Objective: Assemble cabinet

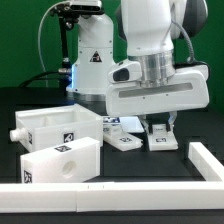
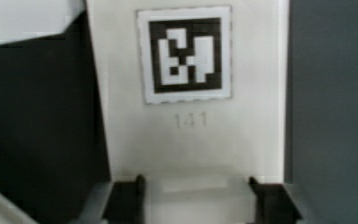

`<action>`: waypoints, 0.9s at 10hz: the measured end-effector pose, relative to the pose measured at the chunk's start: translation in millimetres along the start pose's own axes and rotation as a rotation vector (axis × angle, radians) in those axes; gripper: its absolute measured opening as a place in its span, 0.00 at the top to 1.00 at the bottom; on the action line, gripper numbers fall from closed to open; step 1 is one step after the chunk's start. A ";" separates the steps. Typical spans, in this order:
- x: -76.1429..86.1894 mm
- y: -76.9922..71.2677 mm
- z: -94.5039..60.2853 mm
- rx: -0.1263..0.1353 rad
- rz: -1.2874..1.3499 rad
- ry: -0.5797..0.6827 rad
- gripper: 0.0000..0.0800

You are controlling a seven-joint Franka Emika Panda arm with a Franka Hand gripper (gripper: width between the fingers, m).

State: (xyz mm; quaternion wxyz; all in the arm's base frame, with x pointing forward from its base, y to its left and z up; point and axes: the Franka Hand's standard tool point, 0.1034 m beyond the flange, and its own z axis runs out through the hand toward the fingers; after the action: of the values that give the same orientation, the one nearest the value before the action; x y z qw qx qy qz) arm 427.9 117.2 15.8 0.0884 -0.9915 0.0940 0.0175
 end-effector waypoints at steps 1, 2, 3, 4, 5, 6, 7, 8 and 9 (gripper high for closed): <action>-3.7 -11.1 1.3 -0.006 -0.023 -0.008 0.67; -2.9 -14.4 0.3 -0.011 -0.039 -0.010 0.67; -2.9 -11.8 1.3 -0.012 -0.038 -0.011 0.67; -3.2 -12.2 1.6 -0.012 -0.039 -0.012 0.67; -3.2 -12.2 1.6 -0.012 -0.039 -0.012 0.45; -2.8 -11.5 1.1 -0.012 -0.040 -0.012 0.29; -2.9 -2.9 -9.2 -0.016 -0.061 -0.054 0.29; 1.8 6.8 -40.2 -0.015 -0.054 -0.113 0.08; 13.7 12.4 -72.1 -0.006 -0.058 -0.131 0.03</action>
Offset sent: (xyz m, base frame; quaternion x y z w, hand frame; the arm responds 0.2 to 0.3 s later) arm 0.0000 0.0000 0.0000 0.0000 0.0000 0.0000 1.0000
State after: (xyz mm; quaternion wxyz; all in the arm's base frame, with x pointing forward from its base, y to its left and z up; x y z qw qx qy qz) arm 440.2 89.8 83.9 0.0916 -0.9908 0.0590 0.0799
